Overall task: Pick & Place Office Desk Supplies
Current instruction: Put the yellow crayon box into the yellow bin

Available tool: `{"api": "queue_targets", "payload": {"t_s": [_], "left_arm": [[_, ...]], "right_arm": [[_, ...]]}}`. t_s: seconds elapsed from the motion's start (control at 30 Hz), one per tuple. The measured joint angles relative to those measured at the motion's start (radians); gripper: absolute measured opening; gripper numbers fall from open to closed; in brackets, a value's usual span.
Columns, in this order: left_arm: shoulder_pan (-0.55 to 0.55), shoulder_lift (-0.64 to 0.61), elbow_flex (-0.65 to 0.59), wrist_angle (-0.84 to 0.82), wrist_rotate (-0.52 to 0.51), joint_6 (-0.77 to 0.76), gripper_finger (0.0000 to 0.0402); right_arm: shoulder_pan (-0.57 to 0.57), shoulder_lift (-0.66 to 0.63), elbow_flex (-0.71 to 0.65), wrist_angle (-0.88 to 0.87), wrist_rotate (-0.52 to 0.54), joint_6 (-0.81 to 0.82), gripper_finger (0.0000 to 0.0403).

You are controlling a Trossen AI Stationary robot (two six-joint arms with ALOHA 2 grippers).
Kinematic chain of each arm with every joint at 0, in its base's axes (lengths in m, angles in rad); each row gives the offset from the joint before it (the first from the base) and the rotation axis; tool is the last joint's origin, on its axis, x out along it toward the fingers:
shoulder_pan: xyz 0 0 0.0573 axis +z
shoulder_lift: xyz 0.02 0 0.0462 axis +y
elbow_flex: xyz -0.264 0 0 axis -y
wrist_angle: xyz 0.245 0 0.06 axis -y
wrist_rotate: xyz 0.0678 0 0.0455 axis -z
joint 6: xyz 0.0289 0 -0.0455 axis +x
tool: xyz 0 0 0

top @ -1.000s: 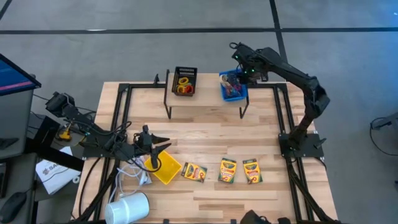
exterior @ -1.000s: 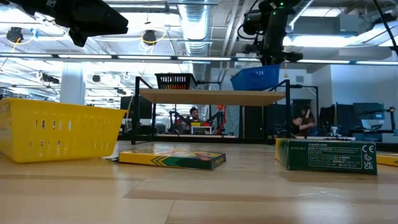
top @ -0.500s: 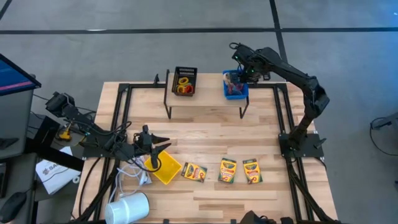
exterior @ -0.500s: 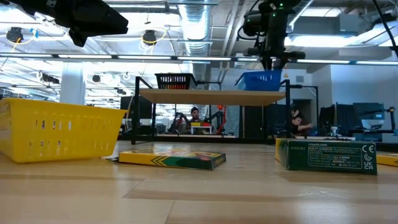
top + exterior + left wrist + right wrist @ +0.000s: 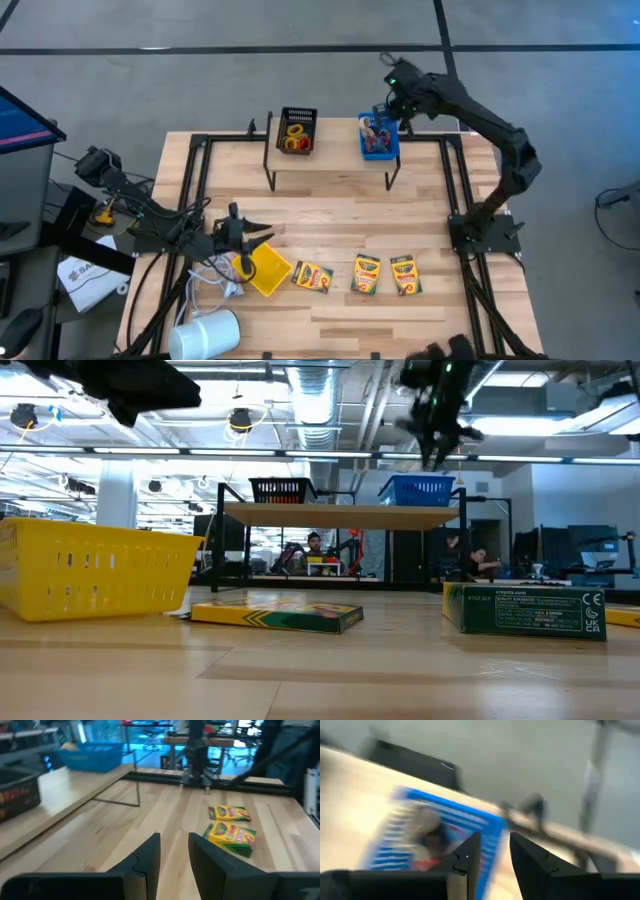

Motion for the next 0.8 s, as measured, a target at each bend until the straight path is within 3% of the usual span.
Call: {"api": "queue_targets", "payload": {"t_s": [0.1, 0.2, 0.37, 0.57, 0.67, 0.8], "left_arm": [[-0.05, 0.0, 0.0, 0.01, 0.001, 0.081, 0.0094], [-0.082, 0.022, 0.0, 0.031, 0.035, 0.147, 0.0094], [-0.052, 0.169, 0.008, 0.218, 0.136, 0.213, 0.0094], [0.034, 0.467, 0.203, 0.19, 0.247, 0.249, 0.0094], [0.065, 0.595, 0.334, 0.07, 0.278, 0.297, 0.0094], [0.111, 0.708, 0.491, -0.116, 0.424, 0.306, 0.0094]], "right_arm": [[0.065, -0.069, 0.001, 0.079, -0.122, -0.135, 0.0102], [0.183, -0.126, 0.003, 0.004, -0.208, -0.189, 0.0103], [0.504, -0.125, 0.002, -0.253, -0.209, -0.011, 0.0103], [0.947, 0.005, 0.001, -0.265, -0.055, 0.14, 0.0103], [1.09, 0.084, 0.001, -0.24, 0.015, 0.217, 0.0103], [1.229, 0.166, 0.002, -0.217, 0.051, 0.344, 0.0103]]}}
